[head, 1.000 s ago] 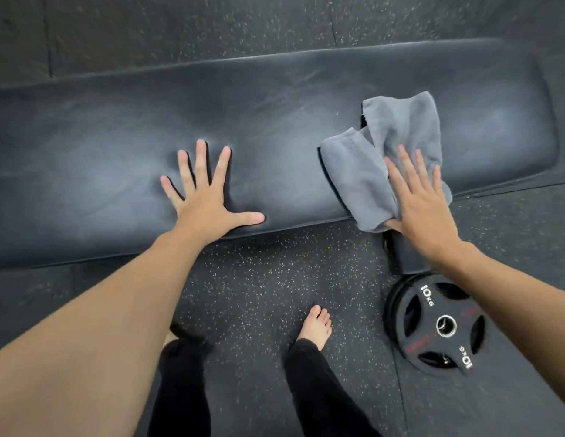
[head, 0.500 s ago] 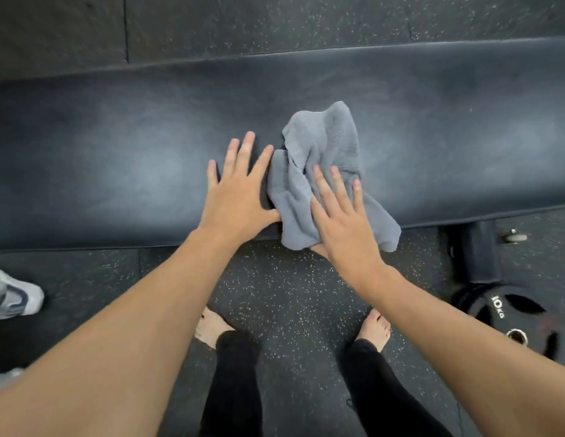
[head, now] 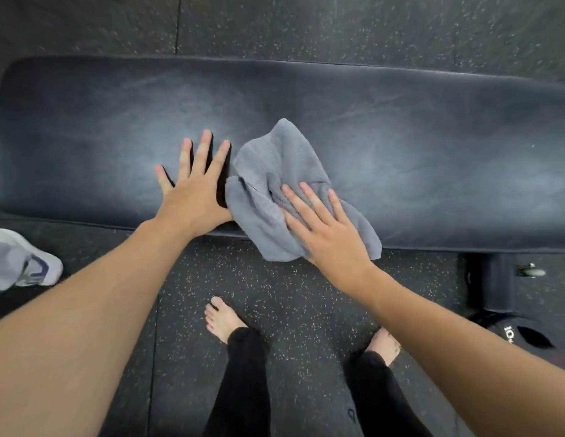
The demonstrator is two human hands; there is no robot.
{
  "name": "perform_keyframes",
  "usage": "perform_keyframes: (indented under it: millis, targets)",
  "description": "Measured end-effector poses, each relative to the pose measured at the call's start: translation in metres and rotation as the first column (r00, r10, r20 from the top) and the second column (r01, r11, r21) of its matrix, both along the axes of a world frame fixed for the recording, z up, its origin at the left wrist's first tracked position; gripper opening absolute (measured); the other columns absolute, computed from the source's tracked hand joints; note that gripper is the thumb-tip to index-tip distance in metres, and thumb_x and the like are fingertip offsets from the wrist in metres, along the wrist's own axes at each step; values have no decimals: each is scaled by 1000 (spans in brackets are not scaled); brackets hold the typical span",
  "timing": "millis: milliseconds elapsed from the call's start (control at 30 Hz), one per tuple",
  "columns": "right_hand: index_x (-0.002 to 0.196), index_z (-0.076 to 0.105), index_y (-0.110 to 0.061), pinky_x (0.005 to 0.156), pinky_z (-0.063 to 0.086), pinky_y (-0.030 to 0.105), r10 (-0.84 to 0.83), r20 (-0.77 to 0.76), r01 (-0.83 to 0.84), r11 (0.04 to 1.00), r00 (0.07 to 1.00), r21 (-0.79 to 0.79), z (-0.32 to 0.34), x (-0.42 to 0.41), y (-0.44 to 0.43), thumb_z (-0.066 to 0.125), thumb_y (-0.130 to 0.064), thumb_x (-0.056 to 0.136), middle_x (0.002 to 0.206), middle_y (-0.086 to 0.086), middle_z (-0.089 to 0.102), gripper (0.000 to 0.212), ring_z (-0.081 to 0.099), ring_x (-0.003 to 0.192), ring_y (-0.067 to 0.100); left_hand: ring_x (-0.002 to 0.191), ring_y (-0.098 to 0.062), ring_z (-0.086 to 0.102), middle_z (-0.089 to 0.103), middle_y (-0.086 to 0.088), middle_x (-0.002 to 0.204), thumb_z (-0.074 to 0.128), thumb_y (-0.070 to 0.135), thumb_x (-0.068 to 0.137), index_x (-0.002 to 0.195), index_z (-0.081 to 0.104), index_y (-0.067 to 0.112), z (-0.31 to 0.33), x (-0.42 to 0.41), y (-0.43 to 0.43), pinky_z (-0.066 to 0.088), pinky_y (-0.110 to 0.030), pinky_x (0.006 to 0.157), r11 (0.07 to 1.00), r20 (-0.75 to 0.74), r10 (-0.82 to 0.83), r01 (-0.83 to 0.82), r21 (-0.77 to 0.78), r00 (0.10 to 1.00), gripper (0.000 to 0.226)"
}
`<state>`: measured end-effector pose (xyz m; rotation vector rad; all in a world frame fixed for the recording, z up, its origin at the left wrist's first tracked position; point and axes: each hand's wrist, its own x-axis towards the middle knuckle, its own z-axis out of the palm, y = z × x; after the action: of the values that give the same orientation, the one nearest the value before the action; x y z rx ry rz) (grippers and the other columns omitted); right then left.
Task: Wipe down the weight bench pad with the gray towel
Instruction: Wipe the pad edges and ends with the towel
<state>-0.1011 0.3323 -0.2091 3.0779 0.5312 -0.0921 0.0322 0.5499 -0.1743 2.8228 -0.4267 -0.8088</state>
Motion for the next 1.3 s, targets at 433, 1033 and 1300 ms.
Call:
perform_keyframes:
  millis: [433, 1033, 1300]
  targets:
    - [159, 11, -16, 121, 11, 61, -247, -155, 237, 968, 957, -81, 11, -24, -41, 93, -18, 58, 167, 14, 9, 130, 4, 154, 38, 153, -17, -16, -15, 10, 167, 63, 75, 72, 159, 4, 34, -7, 4, 24, -7, -61, 118, 990, 93, -68, 79, -120, 993, 113]
    - [159, 3, -13, 122, 9, 60, 43, -82, -41, 999, 996, 21, 2, 116, 267, 63, -23, 92, 167, 18, 0, 91, 0, 154, 41, 128, -25, 47, 51, -6, 141, 57, 7, 89, 126, 61, 7, 7, 62, 204, 45, -43, 102, 942, 294, 251, -162, -295, 922, 37]
    - [159, 10, -19, 124, 5, 55, 124, -76, -118, 990, 989, 74, -1, 123, 293, 58, -18, 92, 168, 11, 2, 83, 1, 155, 34, 119, -20, 52, 55, 1, 132, 46, 4, 92, 119, 63, 10, 9, 58, 210, 48, -41, 95, 870, 250, 460, -376, -319, 852, 32]
